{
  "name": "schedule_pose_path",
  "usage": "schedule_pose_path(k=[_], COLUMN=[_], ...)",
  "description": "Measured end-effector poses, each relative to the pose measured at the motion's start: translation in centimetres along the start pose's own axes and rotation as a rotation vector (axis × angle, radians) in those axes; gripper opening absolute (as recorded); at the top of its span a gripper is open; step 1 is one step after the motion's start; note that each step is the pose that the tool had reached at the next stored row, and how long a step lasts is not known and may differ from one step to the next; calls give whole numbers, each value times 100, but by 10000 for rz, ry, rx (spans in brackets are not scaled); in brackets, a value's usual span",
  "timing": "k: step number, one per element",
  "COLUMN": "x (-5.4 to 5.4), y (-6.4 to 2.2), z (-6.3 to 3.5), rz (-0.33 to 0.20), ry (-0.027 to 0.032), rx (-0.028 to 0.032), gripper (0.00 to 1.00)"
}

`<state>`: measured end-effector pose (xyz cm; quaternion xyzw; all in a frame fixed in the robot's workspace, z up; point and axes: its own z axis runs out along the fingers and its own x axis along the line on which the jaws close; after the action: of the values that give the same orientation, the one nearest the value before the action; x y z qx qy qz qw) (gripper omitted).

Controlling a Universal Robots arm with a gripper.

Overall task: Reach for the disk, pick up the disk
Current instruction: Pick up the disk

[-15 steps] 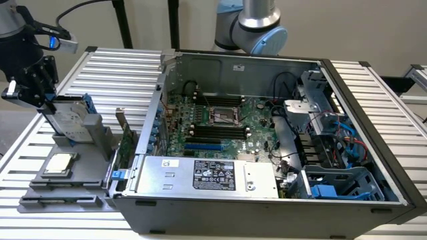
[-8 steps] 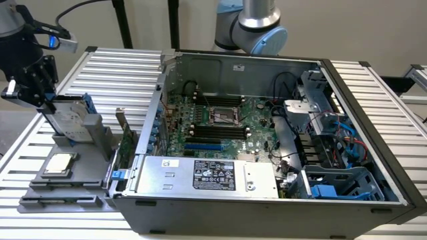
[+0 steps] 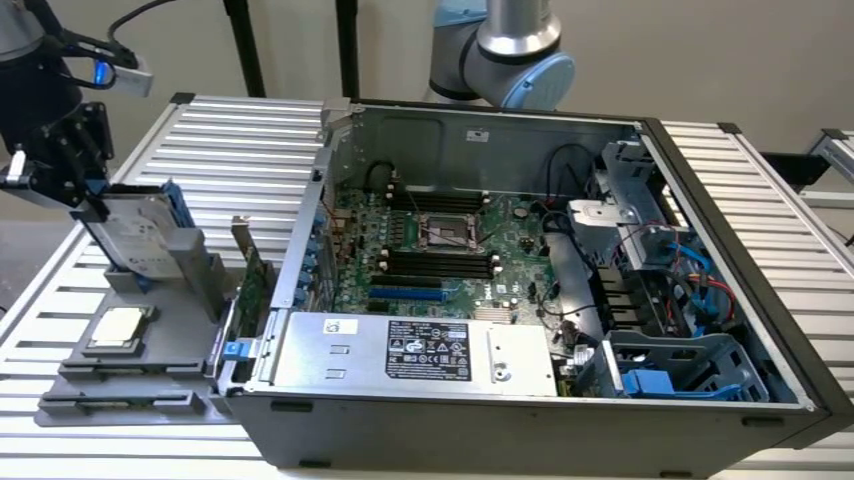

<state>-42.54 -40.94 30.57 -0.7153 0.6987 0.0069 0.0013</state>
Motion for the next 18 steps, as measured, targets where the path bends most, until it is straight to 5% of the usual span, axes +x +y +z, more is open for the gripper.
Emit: schedule_pose_path(k=[7, 18], x=[-1, -2], y=[-36, -221], z=[-184, -655], rz=[0, 0], ry=[1, -1], rx=[8, 9], gripper=[33, 33])
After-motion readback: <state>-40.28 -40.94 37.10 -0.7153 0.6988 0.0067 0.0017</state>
